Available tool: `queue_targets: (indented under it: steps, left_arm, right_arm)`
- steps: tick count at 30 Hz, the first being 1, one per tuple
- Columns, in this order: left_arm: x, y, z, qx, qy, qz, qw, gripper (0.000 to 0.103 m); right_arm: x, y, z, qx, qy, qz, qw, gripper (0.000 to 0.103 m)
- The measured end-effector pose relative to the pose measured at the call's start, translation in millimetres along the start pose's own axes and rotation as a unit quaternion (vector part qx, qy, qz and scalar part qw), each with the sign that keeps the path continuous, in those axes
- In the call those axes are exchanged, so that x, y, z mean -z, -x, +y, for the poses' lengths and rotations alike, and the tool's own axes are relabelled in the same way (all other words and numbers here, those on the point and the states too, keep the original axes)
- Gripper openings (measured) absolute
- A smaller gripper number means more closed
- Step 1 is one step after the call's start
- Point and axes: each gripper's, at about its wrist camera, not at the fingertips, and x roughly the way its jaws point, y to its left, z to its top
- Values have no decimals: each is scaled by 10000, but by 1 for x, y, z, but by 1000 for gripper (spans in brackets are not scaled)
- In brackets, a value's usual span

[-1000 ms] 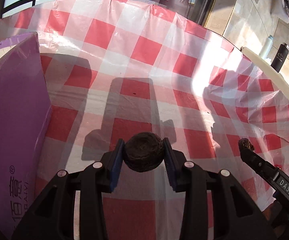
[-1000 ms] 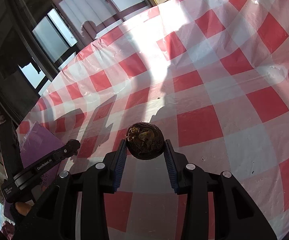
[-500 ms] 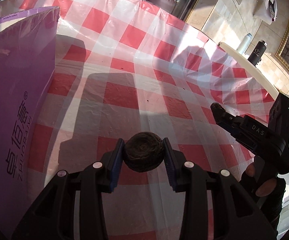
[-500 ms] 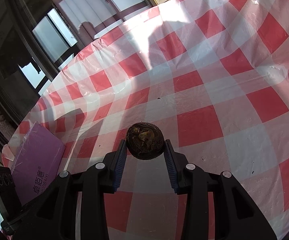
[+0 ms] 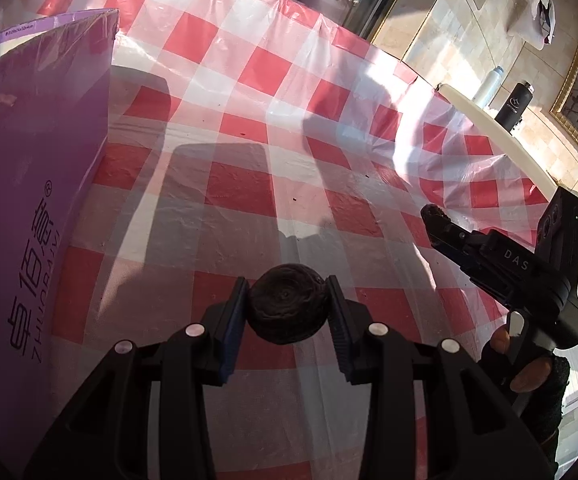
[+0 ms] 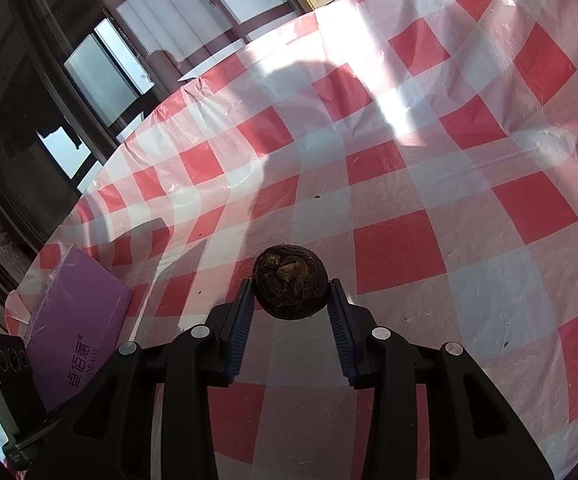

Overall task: Organize fruits
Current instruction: 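Carry both held dates in the grippers over to the white box, then lower both dates into the box and open both grippers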

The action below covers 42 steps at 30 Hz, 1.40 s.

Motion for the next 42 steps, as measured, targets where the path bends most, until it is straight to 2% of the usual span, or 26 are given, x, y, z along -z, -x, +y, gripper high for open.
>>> queue_targets:
  steps: [5, 8, 10, 13, 15, 22, 28, 33, 42]
  left_arm:
    - [0, -5, -4, -278, -93, 127, 9995, 39]
    - [6, 5, -10, -503, -114, 15, 9987, 38]
    - [16, 19, -18, -454, -208, -3, 9988, 39]
    - [31, 50, -37, -649, -738, -303, 9947, 39]
    - [34, 71, -42, -687, -923, -471, 9922, 39]
    - [31, 127, -42, -784, -1007, -877, 9879, 39]
    - [14, 177, -22, -959, -771, -1346, 9832, 39]
    - [0, 205, 11, -1530, -538, -1614, 9735, 39]
    - [-20, 218, 88, -2301, -73, -1317, 9642, 39]
  right_arm:
    - [0, 9, -3, 56, -89, -218, 9997, 38]
    - [4, 21, -3, 124, -234, -416, 9988, 38]
    - [16, 33, -3, 157, -447, -420, 9980, 38]
    - [41, 56, 8, 70, -525, -508, 9973, 38]
    - [54, 67, 18, -11, -511, -573, 9970, 38]
    - [62, 74, 72, -260, 33, -533, 9982, 38]
    - [64, 74, 137, -669, 682, -462, 9944, 38]
    - [69, 71, 187, -1063, 1024, -377, 9883, 38]
    - [81, 52, 263, -1494, 1678, -115, 9744, 38]
